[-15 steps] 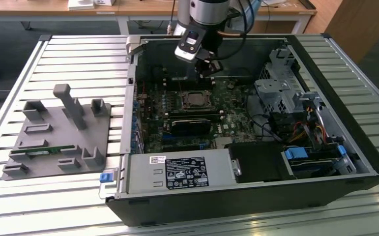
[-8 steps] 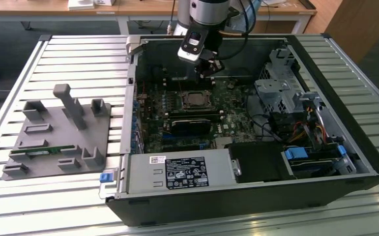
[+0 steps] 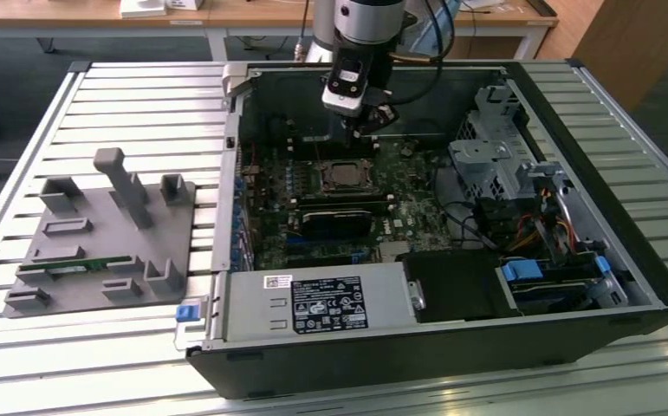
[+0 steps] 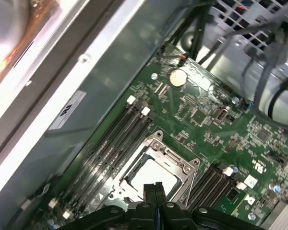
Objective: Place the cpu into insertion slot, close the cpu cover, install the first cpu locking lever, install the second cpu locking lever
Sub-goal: 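Install the first cpu locking lever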
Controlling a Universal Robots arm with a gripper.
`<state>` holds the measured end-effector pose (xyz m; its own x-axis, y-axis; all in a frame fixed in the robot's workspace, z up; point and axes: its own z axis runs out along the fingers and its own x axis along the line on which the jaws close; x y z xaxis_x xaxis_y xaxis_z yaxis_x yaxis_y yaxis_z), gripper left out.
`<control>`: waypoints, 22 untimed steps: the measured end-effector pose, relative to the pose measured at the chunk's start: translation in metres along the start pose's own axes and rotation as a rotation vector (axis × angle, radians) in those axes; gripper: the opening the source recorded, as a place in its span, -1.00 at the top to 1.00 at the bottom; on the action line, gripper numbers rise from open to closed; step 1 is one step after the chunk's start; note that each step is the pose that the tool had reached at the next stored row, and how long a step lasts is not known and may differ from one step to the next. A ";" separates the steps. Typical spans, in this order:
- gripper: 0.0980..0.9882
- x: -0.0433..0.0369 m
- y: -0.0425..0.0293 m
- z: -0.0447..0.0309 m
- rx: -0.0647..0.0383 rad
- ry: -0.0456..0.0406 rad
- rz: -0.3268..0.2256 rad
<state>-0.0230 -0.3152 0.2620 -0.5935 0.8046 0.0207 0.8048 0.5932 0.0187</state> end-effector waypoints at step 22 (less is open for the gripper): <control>0.98 -0.0001 -0.0001 0.0001 0.006 0.0058 -0.310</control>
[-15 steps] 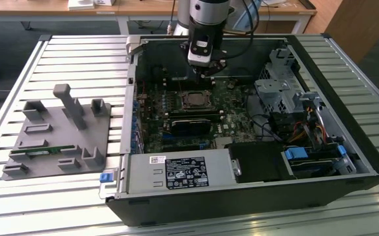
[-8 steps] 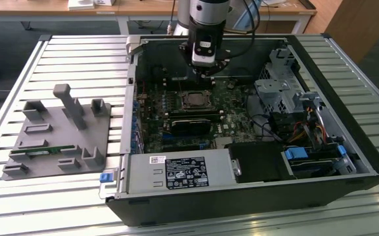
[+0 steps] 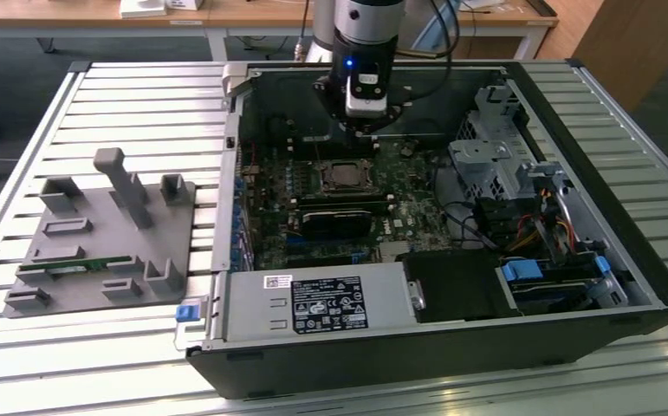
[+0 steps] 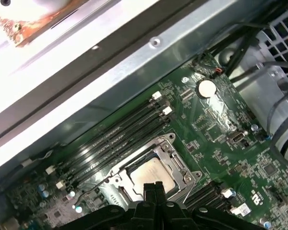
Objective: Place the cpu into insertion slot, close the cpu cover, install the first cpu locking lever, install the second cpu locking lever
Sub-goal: 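Install the first cpu locking lever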
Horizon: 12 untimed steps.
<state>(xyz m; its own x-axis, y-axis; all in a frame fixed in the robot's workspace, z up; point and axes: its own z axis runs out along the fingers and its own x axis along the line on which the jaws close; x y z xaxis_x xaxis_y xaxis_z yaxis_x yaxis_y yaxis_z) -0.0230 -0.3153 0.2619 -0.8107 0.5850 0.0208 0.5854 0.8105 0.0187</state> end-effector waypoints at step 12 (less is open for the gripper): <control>0.98 0.0000 -0.0001 0.0016 0.004 0.0033 -0.211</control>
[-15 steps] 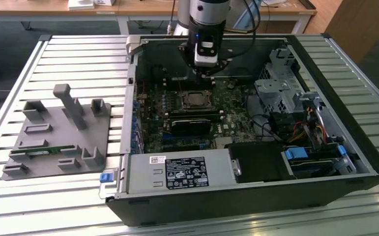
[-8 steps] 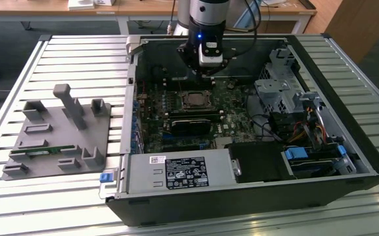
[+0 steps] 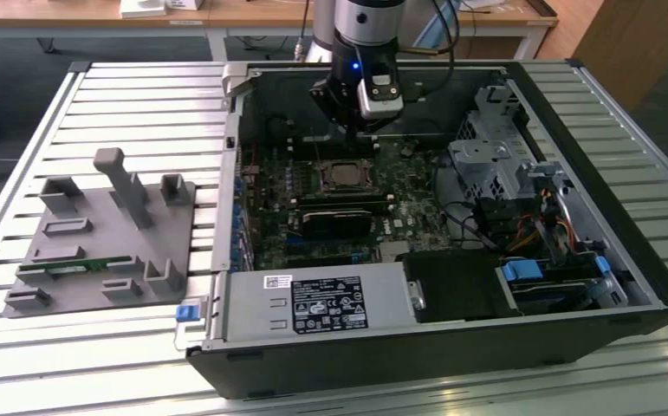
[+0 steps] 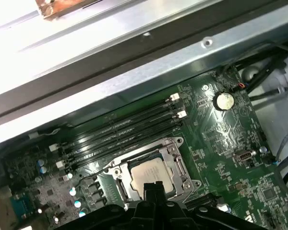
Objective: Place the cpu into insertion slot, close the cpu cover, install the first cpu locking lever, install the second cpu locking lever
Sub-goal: 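Install the first cpu locking lever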
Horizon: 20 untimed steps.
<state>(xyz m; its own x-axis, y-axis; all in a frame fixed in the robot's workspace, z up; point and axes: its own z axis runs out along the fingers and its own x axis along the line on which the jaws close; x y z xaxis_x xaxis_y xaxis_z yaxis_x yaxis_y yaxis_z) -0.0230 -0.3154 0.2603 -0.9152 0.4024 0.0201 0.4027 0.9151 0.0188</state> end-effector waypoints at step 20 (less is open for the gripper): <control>0.98 0.0002 -0.0003 0.0026 0.004 0.0067 -0.332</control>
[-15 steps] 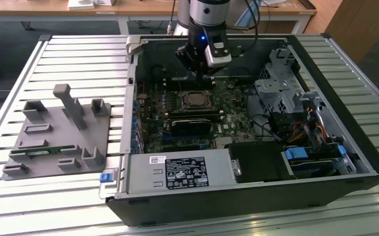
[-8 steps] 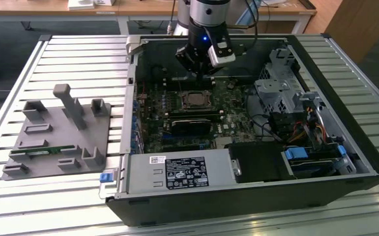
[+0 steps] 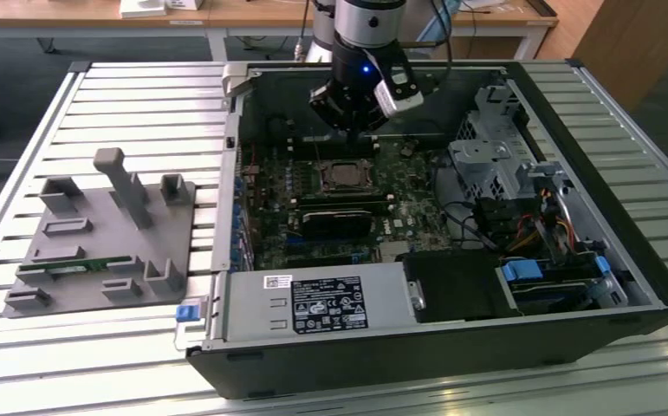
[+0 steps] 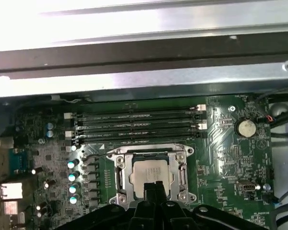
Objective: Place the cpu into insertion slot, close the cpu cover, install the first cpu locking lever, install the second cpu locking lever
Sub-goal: 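Install the first cpu locking lever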
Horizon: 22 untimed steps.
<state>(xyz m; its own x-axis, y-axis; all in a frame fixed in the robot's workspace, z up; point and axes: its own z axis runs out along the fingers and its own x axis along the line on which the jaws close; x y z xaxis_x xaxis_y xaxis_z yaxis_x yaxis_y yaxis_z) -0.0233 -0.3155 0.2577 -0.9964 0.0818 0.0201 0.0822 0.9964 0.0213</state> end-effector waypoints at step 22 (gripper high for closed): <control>0.98 0.0437 -0.0037 0.0025 -0.004 -0.0181 -0.024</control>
<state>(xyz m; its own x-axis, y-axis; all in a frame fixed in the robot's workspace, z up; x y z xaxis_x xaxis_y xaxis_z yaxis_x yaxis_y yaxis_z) -0.0672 -0.3155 0.2561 -0.9983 0.0582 0.0015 0.0582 0.9980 0.0257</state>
